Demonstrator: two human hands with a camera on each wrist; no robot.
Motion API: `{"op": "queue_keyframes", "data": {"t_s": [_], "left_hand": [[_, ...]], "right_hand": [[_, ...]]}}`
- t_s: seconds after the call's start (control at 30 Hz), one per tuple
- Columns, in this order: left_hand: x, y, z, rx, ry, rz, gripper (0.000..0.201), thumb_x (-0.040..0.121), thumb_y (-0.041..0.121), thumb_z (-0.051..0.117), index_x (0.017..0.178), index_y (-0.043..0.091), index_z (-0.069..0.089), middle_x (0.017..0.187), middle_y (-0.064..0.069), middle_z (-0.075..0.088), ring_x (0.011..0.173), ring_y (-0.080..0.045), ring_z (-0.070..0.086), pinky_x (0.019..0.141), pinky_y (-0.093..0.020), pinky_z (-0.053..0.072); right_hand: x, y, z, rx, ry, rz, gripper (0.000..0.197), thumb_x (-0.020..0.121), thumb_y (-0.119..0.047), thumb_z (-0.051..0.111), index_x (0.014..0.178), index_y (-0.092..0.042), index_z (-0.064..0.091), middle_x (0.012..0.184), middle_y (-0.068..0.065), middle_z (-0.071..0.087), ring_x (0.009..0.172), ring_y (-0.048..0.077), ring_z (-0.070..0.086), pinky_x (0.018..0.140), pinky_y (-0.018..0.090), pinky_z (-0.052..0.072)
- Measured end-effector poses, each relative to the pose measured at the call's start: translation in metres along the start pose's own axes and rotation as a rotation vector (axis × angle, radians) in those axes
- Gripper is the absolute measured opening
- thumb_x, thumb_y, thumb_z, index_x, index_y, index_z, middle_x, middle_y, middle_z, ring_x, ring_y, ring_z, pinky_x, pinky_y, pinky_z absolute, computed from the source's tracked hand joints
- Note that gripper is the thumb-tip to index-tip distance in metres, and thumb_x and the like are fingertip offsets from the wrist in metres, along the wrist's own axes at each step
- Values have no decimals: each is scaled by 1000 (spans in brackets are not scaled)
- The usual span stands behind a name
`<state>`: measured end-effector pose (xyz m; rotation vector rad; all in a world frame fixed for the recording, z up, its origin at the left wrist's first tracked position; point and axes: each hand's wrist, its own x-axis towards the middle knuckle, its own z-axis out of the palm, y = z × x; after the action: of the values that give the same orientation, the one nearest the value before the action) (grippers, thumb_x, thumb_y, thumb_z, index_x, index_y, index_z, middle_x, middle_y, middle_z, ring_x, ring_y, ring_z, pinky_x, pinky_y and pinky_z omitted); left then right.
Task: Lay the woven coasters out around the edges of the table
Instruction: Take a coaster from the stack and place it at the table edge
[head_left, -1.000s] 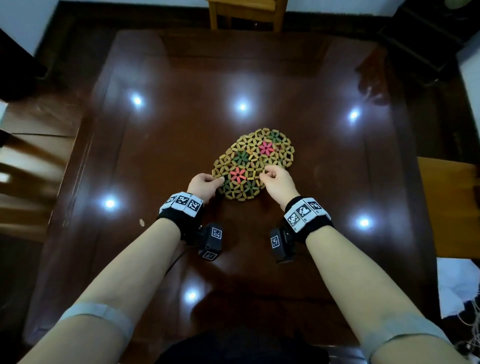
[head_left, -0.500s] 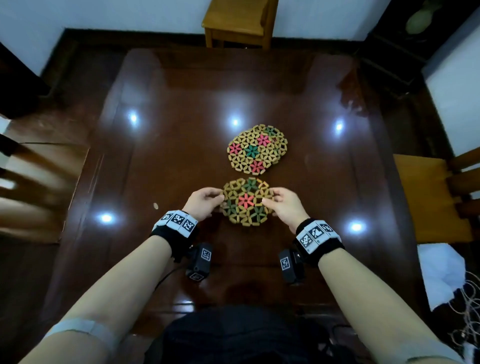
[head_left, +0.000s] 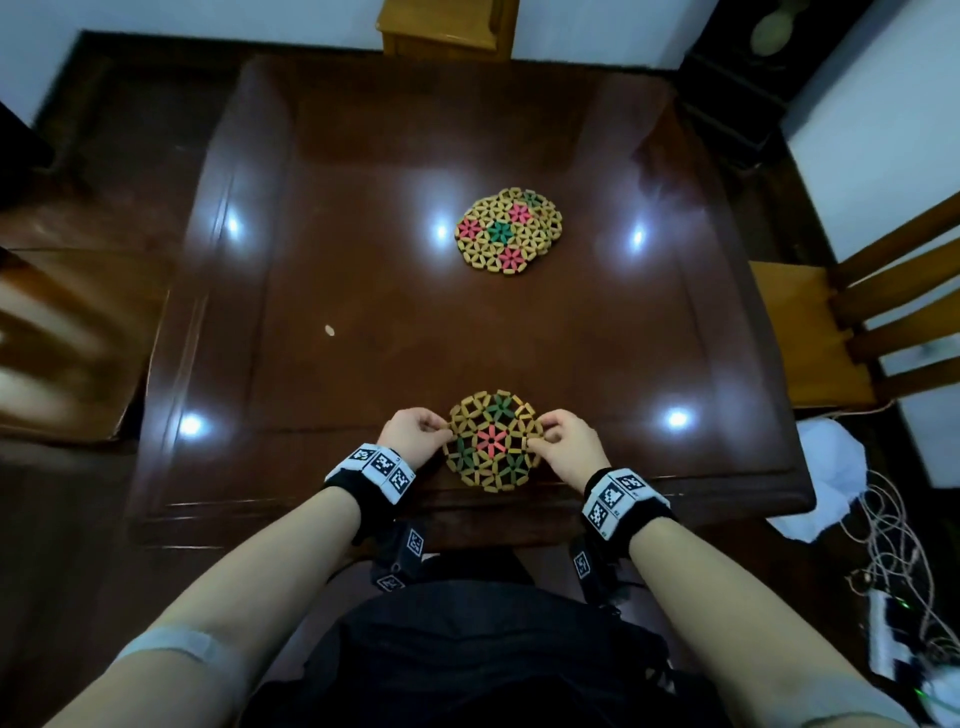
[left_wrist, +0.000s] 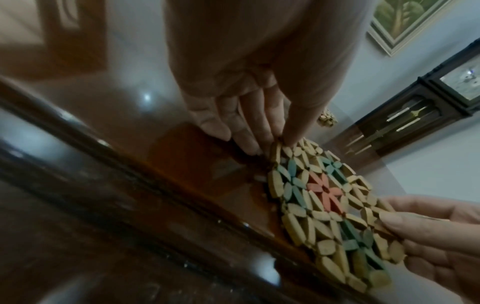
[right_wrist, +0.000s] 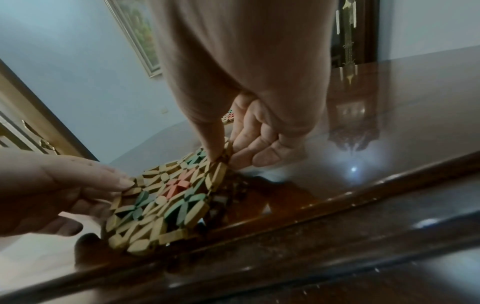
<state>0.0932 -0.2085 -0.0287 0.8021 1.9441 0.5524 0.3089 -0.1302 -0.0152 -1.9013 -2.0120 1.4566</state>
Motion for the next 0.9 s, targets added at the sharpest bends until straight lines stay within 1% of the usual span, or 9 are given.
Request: {"op": "queue_keyframes", "data": {"t_s": [0.07, 0.17, 0.23, 0.3, 0.37, 0.43, 0.53, 0.7, 0.9], "left_hand": [[-7, -1, 1, 45, 24, 17, 11, 81, 25, 70, 90, 19, 68, 82, 4, 66, 86, -18, 65, 76, -28, 50], [-14, 1, -3, 166, 91, 63, 21, 82, 30, 67, 101, 21, 65, 86, 6, 59, 80, -14, 59, 65, -22, 42], [-18, 0, -3, 283, 110, 145, 28, 83, 33, 65, 109, 23, 63, 98, 2, 57, 90, -16, 58, 73, -26, 45], [-21, 0, 0, 395, 92, 263, 37, 84, 38, 63, 118, 26, 60, 116, 0, 58, 109, -20, 56, 89, -34, 49], [-23, 2, 8, 540, 25, 362, 52, 84, 47, 61, 131, 27, 52, 137, 2, 52, 128, -21, 45, 104, -39, 42], [-25, 7, 17, 694, -51, 397, 65, 83, 55, 58, 141, 29, 40, 150, 5, 39, 139, -21, 32, 112, -40, 33], [-22, 10, 24, 807, -89, 390, 72, 85, 51, 58, 147, 30, 28, 158, 8, 23, 146, -18, 18, 116, -41, 23], [-15, 16, 25, 839, -109, 414, 68, 89, 37, 58, 148, 29, 25, 160, 8, 18, 148, -14, 13, 119, -37, 17], [-13, 16, 28, 846, -137, 413, 68, 91, 34, 57, 149, 26, 22, 160, 4, 15, 149, -15, 11, 120, -34, 17]], "right_hand": [[-8, 2, 1, -125, 54, -52, 39, 87, -25, 64, 124, -16, 56, 117, 5, 64, 110, 21, 57, 83, 24, 46], [-17, 7, -4, -435, 149, -181, 43, 89, -24, 55, 132, -23, 50, 136, 0, 52, 128, 26, 39, 103, 39, 36], [-20, 9, -7, -513, 101, -252, 45, 91, -22, 50, 135, -28, 47, 142, -3, 46, 132, 24, 33, 106, 39, 31], [-20, 11, -9, -597, -4, -348, 46, 92, -21, 46, 138, -31, 45, 148, -6, 39, 137, 21, 27, 110, 40, 25], [-19, 12, -11, -683, -137, -413, 49, 94, -21, 43, 142, -31, 40, 155, -6, 30, 144, 20, 18, 115, 42, 18], [-15, 14, -13, -726, -220, -431, 51, 95, -21, 43, 144, -32, 36, 158, -7, 23, 146, 19, 13, 116, 42, 14], [-11, 16, -15, -686, -221, -423, 51, 94, -20, 43, 143, -34, 38, 157, -8, 25, 144, 20, 15, 115, 43, 15], [-6, 21, -19, -657, -129, -478, 46, 94, -26, 47, 139, -33, 43, 151, -8, 33, 140, 21, 21, 112, 42, 17], [4, 23, -16, -714, -116, -442, 62, 93, -43, 50, 148, -35, 24, 160, -10, 17, 147, 18, 8, 116, 43, 12]]}}
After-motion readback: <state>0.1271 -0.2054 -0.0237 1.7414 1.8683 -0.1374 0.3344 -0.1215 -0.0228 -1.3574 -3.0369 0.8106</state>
